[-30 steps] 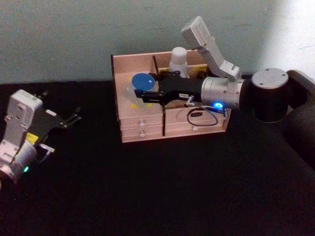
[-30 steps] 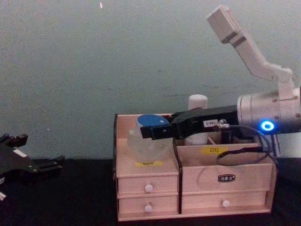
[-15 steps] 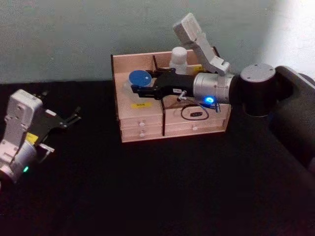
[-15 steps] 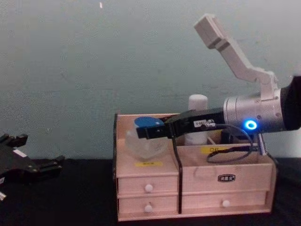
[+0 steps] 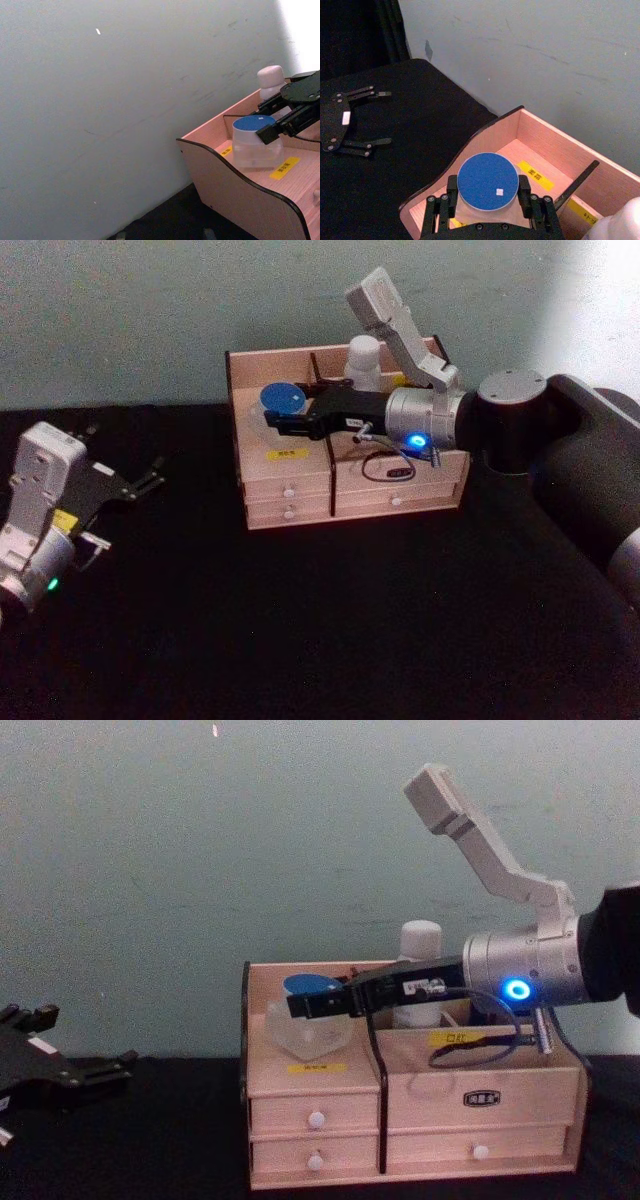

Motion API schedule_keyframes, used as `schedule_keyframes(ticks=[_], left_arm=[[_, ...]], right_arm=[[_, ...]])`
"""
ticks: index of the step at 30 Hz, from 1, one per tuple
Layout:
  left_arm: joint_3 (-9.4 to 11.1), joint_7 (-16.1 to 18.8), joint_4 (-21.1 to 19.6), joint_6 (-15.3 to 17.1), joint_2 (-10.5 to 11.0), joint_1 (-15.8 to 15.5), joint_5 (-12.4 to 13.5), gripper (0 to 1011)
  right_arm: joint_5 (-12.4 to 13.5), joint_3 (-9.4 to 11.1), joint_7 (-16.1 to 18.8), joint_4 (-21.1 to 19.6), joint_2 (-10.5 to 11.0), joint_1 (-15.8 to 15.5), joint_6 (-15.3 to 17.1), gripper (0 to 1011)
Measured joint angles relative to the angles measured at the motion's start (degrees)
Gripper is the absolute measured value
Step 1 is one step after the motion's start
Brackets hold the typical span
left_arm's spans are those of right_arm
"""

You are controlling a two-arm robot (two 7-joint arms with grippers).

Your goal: Pick up the facial cleanser and watermelon frost from the table and place them into the tiered storage box.

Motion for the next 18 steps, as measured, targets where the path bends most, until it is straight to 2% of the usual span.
schedule_keyframes(ticks=[18], left_arm=[[0.0, 0.0, 0.0, 0.0, 0.0, 0.0, 0.0, 1001]], right_arm=[[-0.6, 0.4, 0.0, 0.5, -0.4, 0.1, 0.3, 724]])
